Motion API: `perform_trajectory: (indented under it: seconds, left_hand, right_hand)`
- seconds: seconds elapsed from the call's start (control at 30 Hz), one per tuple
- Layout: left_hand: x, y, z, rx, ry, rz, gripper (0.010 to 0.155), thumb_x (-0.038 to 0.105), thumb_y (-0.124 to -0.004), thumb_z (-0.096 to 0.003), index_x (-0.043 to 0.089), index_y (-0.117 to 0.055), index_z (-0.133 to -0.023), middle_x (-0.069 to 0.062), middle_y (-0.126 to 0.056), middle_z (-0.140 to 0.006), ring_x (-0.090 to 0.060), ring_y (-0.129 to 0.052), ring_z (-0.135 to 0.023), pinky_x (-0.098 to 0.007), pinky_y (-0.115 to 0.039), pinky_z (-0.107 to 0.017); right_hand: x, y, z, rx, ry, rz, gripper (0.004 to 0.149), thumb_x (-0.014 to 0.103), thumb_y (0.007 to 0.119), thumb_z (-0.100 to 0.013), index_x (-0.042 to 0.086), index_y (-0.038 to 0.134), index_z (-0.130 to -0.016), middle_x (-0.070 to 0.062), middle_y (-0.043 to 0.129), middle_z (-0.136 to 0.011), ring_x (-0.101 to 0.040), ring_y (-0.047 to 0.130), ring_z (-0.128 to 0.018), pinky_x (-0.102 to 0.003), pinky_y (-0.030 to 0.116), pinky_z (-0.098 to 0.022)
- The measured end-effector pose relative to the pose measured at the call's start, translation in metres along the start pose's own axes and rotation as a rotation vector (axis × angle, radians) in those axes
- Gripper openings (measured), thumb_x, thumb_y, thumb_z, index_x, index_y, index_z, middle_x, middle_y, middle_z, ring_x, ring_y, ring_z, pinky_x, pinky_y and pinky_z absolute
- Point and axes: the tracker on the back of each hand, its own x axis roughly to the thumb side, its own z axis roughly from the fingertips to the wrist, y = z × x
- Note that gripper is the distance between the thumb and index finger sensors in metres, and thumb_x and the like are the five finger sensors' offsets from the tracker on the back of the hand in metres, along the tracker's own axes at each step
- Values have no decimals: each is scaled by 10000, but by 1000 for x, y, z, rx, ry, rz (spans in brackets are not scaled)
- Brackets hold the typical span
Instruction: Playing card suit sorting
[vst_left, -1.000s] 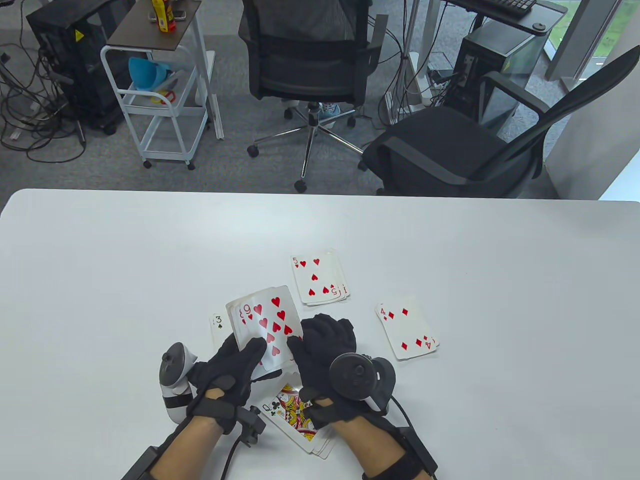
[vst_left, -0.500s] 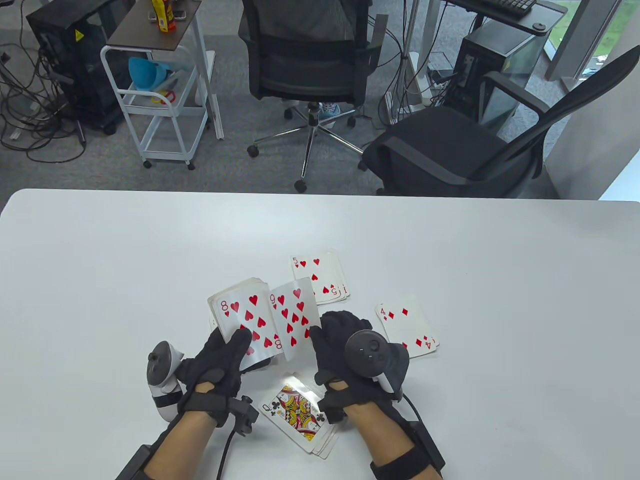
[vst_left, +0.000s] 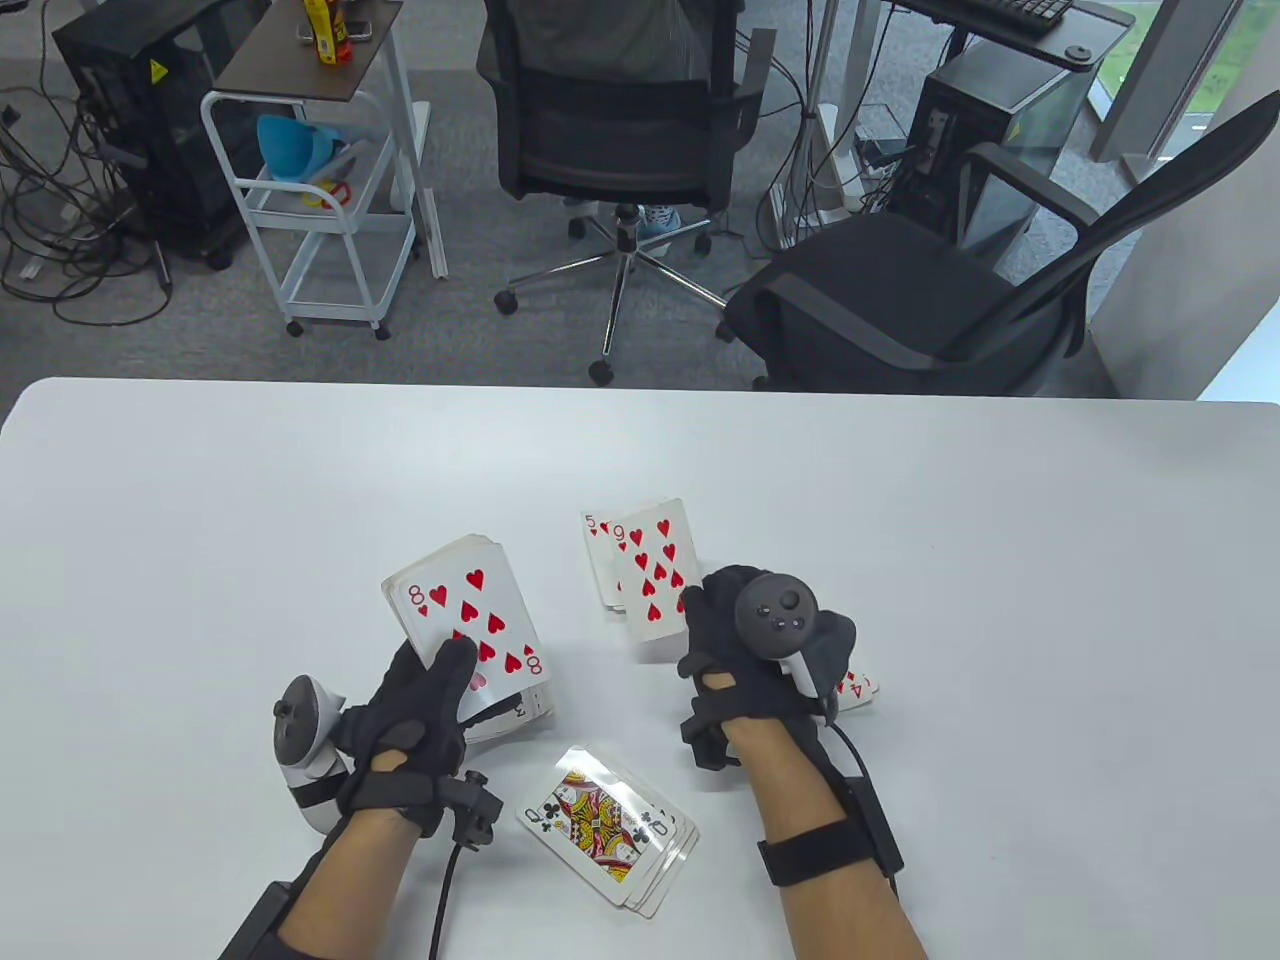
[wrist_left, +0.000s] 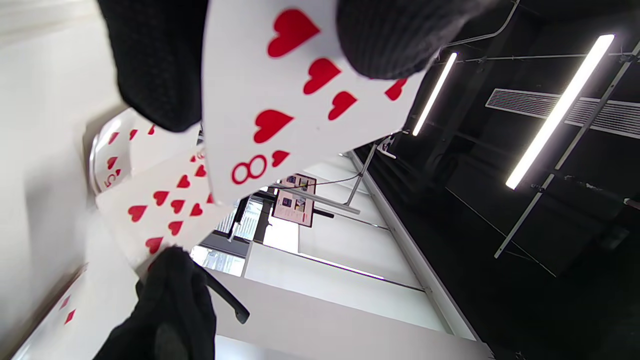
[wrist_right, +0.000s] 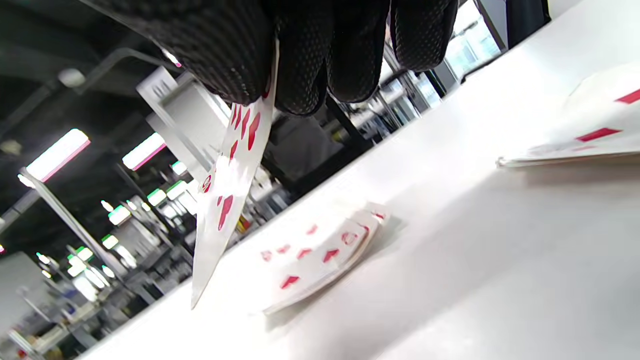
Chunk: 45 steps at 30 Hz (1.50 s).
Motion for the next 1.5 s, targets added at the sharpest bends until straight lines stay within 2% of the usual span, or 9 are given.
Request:
perform_trajectory:
  seconds: [0.33, 0.4, 0.57, 0.7, 0.8, 0.9, 1.17, 1.3, 1.5]
  left_hand:
    - [2, -4, 1, -36, -10, -21, 560, 420, -802, -541, 222, -608, -1028, -47, -819, -973, -306, -961, -806, -392, -939, -499]
    - [3, -3, 1, -41, -13, -24, 559, 421, -801, -542, 221, -609, -1028, -47, -819, -974, -309, -961, -805, -393, -939, -500]
    - [4, 1, -1, -34, -13, -26, 559, 421, -801, -542, 224, -607, -1029, -45, -819, -974, -306, -962, -806, -393, -939, -500]
    - [3, 0, -1, -37, -12, -31, 562, 421, -801, -542, 220, -608, -1029, -48, -819, -973, -307, -961, -805, -394, -938, -500]
    - [3, -1, -1, -43, -11, -36, 560, 422, -799, -542, 222, -608, -1029, -46, -820, -973, -307, -962, -805, -392, -939, -499]
    - [0, -2, -1, -47, -5, -43, 558, 419, -798, -543, 220, -608, -1029, -47, -819, -974, -309, -961, -804, -394, -938, -499]
    - [-7, -6, 0, -57, 19, -76, 560, 419, -793, -543, 216, -606, -1030, -51, -819, -973, -313, -962, -802, -398, -937, -497]
    - [-11, -7, 1, -57, 30, -95, 561, 415, -798, -542, 213, -607, -1029, -51, -820, -973, -312, -963, -803, -397, -939, -496]
    - [-13, -8, 1, -68, 37, -126, 564, 403, -814, -538, 215, -609, -1028, -47, -824, -971, -305, -967, -803, -393, -943, -497]
  right_hand:
    - [34, 38, -54, 51, 77, 177, 393, 345, 827, -542, 54, 845, -806, -214, 623, -1025, -512, 423, -1015, -748, 292, -668]
    - [37, 46, -58, 60, 90, 224, 392, 344, 828, -543, 51, 847, -803, -218, 615, -1028, -515, 412, -1016, -746, 290, -669]
    - [38, 66, -65, 46, 128, 507, 422, 389, 864, -526, 73, 807, -801, -214, 587, -1036, -508, 403, -1019, -733, 303, -679]
    - [35, 65, -65, 18, 115, 546, 431, 403, 866, -522, 101, 761, -811, -210, 581, -1034, -507, 406, -1017, -733, 304, -678]
    - [39, 56, -58, -19, 55, 536, 425, 404, 856, -527, 107, 757, -814, -206, 585, -1033, -505, 408, -1018, -735, 305, -677]
    - [45, 39, -40, -44, -27, 430, 422, 417, 832, -536, 111, 757, -817, -206, 585, -1034, -505, 407, -1019, -737, 304, -675]
    - [52, -4, 33, -30, -283, -110, 479, 470, 754, -558, 81, 783, -836, -225, 602, -1032, -524, 418, -1009, -747, 293, -661]
    - [53, -1, 63, 6, -367, -244, 493, 480, 746, -561, 76, 790, -838, -229, 607, -1033, -526, 423, -1009, -748, 295, -662]
    - [58, 17, 83, 37, -478, -238, 504, 499, 743, -554, 87, 781, -842, -221, 612, -1033, -523, 435, -1008, -746, 308, -662]
